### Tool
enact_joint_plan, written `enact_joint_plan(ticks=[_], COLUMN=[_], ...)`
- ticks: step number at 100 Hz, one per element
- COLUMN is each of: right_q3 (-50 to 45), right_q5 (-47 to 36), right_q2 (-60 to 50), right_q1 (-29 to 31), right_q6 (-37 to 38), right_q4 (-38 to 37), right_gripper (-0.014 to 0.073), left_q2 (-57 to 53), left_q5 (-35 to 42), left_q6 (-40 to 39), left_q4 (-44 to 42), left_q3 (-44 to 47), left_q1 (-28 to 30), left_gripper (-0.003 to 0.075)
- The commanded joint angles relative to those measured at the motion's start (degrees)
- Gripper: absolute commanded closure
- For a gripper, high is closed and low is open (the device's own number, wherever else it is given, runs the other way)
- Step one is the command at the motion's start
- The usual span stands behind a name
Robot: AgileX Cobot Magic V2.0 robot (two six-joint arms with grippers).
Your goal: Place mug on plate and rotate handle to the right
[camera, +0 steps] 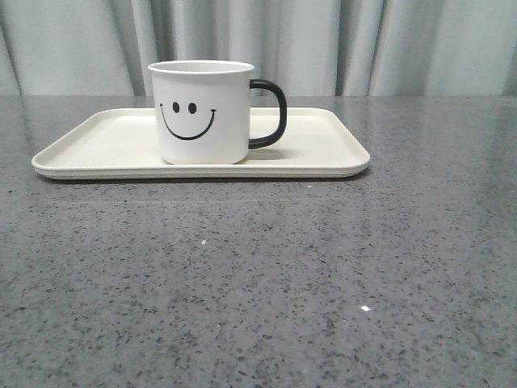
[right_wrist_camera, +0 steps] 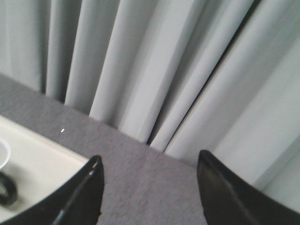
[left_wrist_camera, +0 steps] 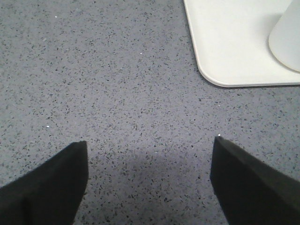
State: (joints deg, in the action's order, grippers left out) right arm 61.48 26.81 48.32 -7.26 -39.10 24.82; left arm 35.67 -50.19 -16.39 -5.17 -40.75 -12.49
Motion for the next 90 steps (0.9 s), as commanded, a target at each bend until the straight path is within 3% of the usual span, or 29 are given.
enact_joint_plan(ticks=[1,28,46,79,90], right_q3=[-0.9,-17.4,-25.3,-29.0,-29.0], right_q5=[1.6,-4.2,-2.3,0.7,1.8], right_q2=[-1.4,-9.9,-15.5,-18.1,-18.1], right_q1=[0.4,3.4,4.8,4.8,4.8], right_q6=[0.5,3.2,5.7,7.8,8.3], right_q4=[0.6,0.6,0.6,0.6,0.6], right_gripper=[0.0145,0.0145,0.0146,0.0153,0.0237], left_q2=[0.0,0.0,0.0,0.0,0.0], left_q5=[3.7,3.7,3.7,3.7,3.7], left_q6=[0.1,0.1,0.1,0.1,0.1], left_q4=[-0.3,-0.1,0.0,0.0,0.0], left_q3=[-1.5,-1.5,-1.5,-1.5,-1.5], left_q1=[0.2,0.2,0.2,0.2,0.2], left_gripper=[0.0195,0.0195,0.0195,0.0195,0.0195])
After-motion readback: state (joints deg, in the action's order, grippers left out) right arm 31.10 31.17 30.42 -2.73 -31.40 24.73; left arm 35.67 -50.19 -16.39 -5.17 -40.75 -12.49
